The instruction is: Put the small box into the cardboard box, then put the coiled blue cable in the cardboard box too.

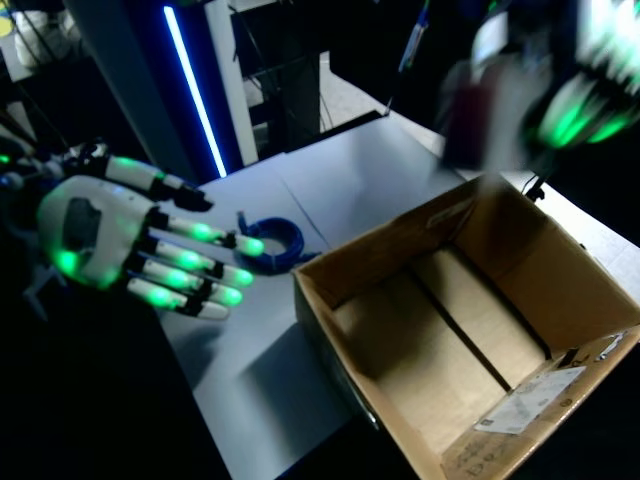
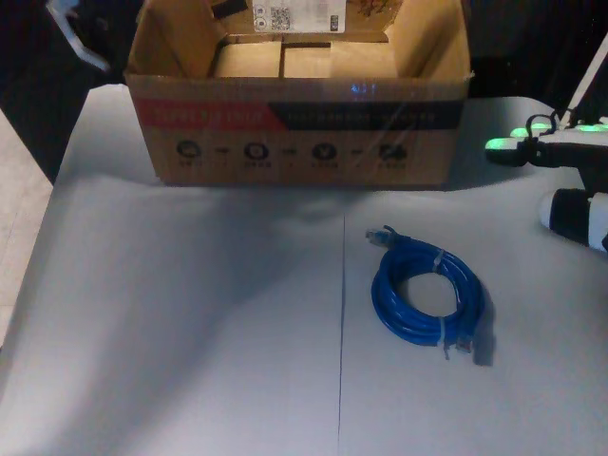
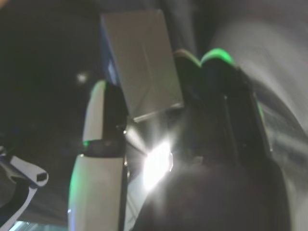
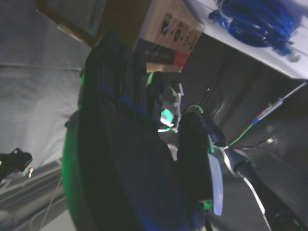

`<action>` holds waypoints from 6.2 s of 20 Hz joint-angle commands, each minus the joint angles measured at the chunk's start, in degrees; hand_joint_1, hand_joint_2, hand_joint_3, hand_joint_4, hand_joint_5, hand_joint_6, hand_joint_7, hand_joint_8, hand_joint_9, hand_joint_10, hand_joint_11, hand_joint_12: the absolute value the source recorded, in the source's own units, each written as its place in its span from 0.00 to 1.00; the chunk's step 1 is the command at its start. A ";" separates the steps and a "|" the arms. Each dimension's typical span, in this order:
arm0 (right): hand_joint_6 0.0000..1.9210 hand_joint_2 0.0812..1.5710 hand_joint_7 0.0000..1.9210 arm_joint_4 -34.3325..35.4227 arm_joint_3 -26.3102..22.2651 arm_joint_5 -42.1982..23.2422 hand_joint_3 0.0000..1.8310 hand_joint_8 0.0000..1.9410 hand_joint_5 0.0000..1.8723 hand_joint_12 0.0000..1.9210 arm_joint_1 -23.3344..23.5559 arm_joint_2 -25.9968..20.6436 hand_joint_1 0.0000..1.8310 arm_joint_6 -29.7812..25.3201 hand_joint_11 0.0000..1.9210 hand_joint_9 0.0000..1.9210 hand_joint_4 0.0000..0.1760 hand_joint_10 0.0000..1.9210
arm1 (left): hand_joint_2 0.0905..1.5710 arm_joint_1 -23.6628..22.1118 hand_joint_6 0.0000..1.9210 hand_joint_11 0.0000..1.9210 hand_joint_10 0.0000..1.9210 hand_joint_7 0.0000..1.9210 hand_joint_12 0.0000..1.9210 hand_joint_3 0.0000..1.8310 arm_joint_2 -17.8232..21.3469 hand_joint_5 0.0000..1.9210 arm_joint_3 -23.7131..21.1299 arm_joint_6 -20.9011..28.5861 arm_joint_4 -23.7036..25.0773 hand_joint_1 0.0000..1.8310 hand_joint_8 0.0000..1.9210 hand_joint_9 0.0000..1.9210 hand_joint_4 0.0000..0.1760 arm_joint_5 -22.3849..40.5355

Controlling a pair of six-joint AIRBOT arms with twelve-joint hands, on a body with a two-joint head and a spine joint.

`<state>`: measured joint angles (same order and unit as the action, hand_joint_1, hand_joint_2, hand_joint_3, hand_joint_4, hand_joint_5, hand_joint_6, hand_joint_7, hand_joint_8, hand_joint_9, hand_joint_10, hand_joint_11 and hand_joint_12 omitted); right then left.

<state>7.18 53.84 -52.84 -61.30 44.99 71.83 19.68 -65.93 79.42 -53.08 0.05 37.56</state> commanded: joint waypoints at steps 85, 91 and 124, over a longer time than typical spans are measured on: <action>0.00 0.56 0.09 -33.16 10.48 23.46 0.00 0.00 0.18 0.43 16.22 13.85 0.49 -11.76 0.24 0.20 1.00 0.01 | 0.51 51.90 0.00 0.00 0.00 0.06 0.15 0.00 22.67 0.09 -29.00 1.85 -16.11 0.28 0.00 0.03 0.59 41.11; 0.00 0.62 0.41 -33.16 10.46 23.46 0.00 0.05 0.43 0.65 16.21 13.85 0.70 -11.76 0.49 0.43 0.00 0.59 | 0.52 51.91 0.00 0.00 0.00 0.07 0.12 0.00 22.53 0.09 -28.88 2.29 -16.11 0.28 0.00 0.04 0.65 41.22; 1.00 0.74 0.41 -32.79 10.26 22.47 0.00 1.00 0.31 1.00 18.35 12.82 0.93 -12.13 0.85 0.70 0.11 1.00 | 0.53 52.04 0.00 0.00 0.00 0.09 0.20 0.00 21.87 0.10 -28.80 3.20 -16.18 0.28 0.00 0.08 0.77 41.98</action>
<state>-25.63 63.96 -26.74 -43.68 57.95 58.67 72.14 -44.07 50.33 -50.13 -15.86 72.20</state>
